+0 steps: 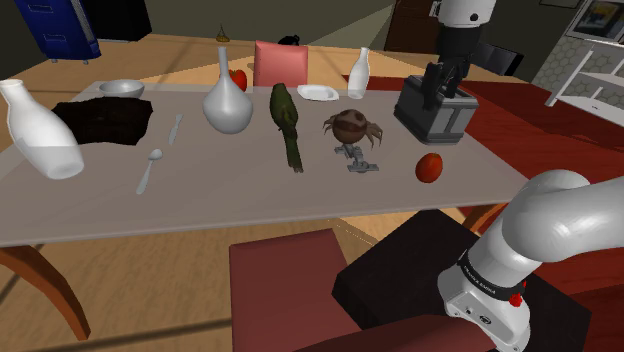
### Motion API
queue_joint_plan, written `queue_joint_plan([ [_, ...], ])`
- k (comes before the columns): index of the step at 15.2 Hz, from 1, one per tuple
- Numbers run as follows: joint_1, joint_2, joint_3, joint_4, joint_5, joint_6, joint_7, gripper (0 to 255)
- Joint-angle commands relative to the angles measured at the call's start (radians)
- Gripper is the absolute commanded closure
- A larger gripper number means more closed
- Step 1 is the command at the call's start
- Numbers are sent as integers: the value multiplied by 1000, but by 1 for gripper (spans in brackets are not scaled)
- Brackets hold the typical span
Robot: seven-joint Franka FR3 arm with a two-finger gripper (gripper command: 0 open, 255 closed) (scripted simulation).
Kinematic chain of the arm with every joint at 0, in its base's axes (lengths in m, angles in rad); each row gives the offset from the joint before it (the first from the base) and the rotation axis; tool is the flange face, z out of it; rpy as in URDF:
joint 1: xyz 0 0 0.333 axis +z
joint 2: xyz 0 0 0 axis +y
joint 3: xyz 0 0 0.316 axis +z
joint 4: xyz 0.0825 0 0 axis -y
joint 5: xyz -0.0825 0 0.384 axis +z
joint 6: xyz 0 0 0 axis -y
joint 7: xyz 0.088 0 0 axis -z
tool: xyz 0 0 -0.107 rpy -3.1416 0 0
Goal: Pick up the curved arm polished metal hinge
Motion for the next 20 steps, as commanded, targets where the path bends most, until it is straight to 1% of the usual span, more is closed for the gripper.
queue_joint_plan([
  [1,0,0,0,0,0,0,0,0],
  [6,-17,111,-20,-58,18,176,45,0],
  [11,-31,253,-40,-81,37,349,81,0],
  [15,-40,384,-55,-75,57,480,104,0],
  [20,-48,564,-74,-35,91,627,121,0],
])
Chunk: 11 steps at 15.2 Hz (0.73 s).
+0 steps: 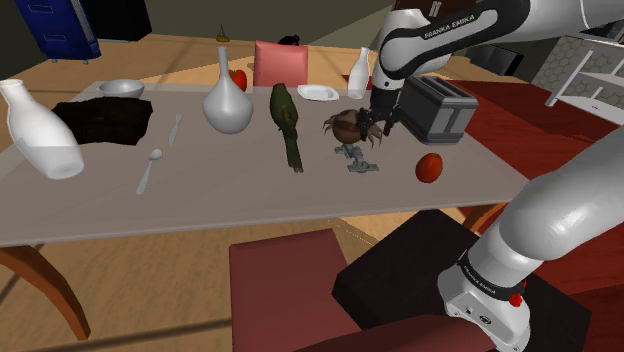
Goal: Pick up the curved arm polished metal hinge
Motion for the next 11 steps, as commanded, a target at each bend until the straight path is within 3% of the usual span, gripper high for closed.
queue_joint_plan([
  [1,-2,82,-7,23,17,63,6,0],
  [7,-11,298,-22,117,79,194,5,0],
  [11,-12,333,-21,100,84,246,0,0],
])
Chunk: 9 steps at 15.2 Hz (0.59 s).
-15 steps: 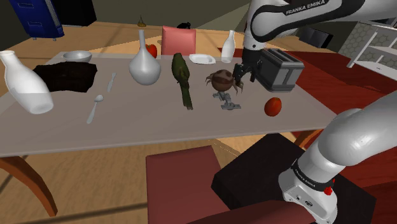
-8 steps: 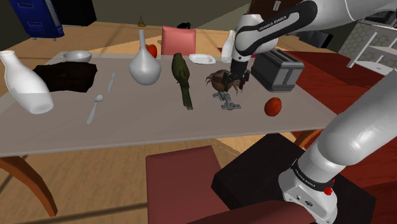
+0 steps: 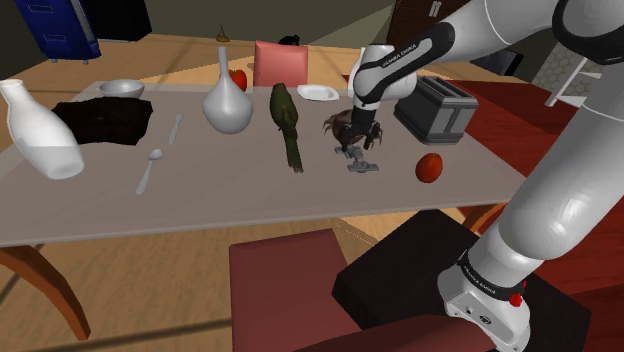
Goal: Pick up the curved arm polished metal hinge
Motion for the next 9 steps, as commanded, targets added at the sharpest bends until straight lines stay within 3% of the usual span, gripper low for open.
queue_joint_plan([
  [1,-2,26,-1,-9,3,29,-3,0],
  [5,-3,51,0,-17,7,63,-7,0],
  [6,-3,48,1,-12,6,53,-5,255],
  [9,-2,56,2,6,7,44,-3,255],
])
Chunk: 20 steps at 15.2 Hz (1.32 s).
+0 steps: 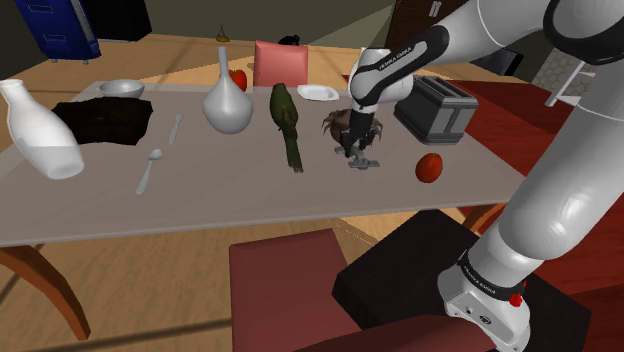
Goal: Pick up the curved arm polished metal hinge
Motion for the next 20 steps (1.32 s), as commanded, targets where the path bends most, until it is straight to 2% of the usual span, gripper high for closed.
queue_joint_plan([
  [1,-2,34,-3,1,0,57,1,255],
  [5,2,41,1,6,1,60,8,255],
  [6,-4,21,-5,-29,-1,75,-3,255],
  [20,-4,-98,-6,36,-18,-109,13,255],
])
